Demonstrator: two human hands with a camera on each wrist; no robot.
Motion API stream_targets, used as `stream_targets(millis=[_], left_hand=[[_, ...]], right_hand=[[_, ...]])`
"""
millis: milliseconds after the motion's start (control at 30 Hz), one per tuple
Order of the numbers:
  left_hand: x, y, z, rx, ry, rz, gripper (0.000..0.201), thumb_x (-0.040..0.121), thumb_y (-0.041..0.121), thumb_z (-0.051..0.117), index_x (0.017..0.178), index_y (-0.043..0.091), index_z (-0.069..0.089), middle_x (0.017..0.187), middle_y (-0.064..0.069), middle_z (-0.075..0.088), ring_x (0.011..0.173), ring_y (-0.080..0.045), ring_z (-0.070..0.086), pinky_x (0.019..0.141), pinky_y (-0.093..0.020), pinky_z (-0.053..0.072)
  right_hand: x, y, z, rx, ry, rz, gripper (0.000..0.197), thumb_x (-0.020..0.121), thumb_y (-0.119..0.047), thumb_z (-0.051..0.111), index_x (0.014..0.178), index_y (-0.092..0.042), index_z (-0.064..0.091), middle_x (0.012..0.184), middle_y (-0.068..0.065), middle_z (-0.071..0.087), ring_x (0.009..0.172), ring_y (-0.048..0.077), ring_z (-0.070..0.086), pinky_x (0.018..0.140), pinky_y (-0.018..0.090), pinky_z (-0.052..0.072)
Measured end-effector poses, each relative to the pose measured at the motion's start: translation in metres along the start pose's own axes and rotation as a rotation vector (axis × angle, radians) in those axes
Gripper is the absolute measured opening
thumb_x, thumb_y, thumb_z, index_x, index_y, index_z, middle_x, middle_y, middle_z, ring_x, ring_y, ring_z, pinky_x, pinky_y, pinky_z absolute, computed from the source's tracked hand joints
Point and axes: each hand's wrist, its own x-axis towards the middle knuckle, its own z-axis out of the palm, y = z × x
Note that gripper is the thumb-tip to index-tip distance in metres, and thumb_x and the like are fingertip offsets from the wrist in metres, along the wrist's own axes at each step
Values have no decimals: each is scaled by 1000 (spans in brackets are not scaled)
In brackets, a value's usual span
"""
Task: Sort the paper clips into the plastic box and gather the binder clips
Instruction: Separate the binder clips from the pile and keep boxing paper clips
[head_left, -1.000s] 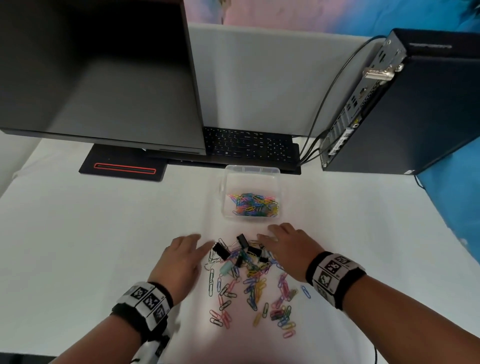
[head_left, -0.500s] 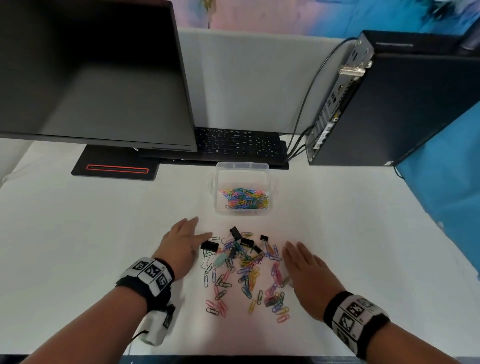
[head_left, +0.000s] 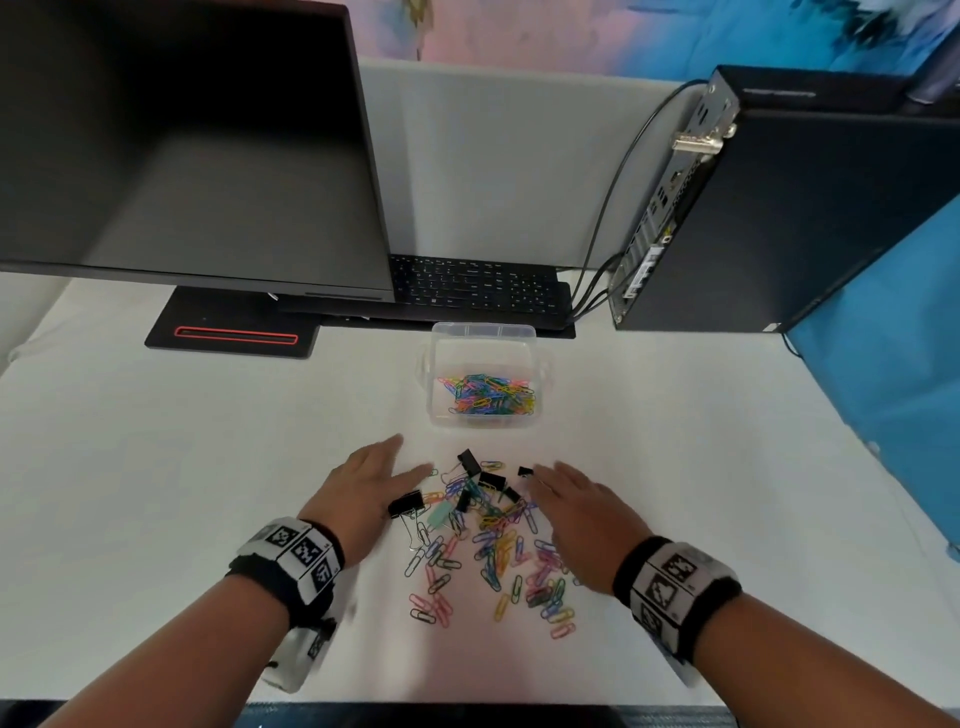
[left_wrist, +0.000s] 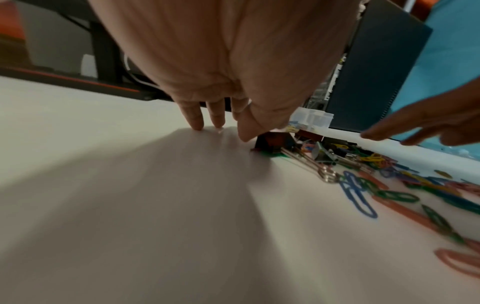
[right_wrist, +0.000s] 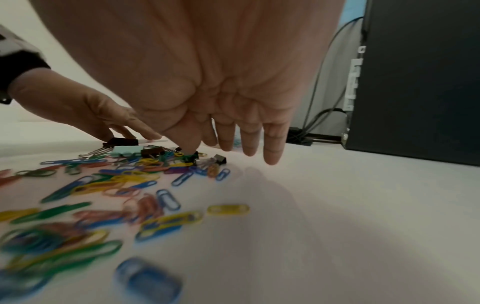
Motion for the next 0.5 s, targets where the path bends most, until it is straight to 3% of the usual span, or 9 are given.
stream_targets(millis=[133, 300, 500], left_hand=[[12, 7, -13, 104, -153, -20, 78, 88, -1, 41, 145, 47, 18, 160, -6, 2, 145, -28, 0, 115, -45, 17], [2, -2, -11, 86, -122, -58, 73, 88, 2, 39, 146, 44, 23, 160, -5, 6, 145, -27, 2, 114, -44, 21], [-12, -11, -10, 65, -50, -76, 68, 88, 5, 37, 148, 35, 24, 159, -7, 13, 145, -27, 9, 112, -44, 26]], right_hand=[[36, -8, -14, -92, -57, -14, 79, 86, -3, 52, 152, -17, 10, 160, 8, 12, 146, 31, 10, 113, 48, 29], [60, -12, -19, -179, -193, -1, 79, 85, -3, 51, 150, -28, 13, 160, 14, 5, 145, 36, 5, 113, 56, 23], [49, 10, -13, -205, -203, 95, 72, 91, -10, 42, 152, -25, 6, 161, 11, 2, 146, 33, 3, 114, 53, 22]])
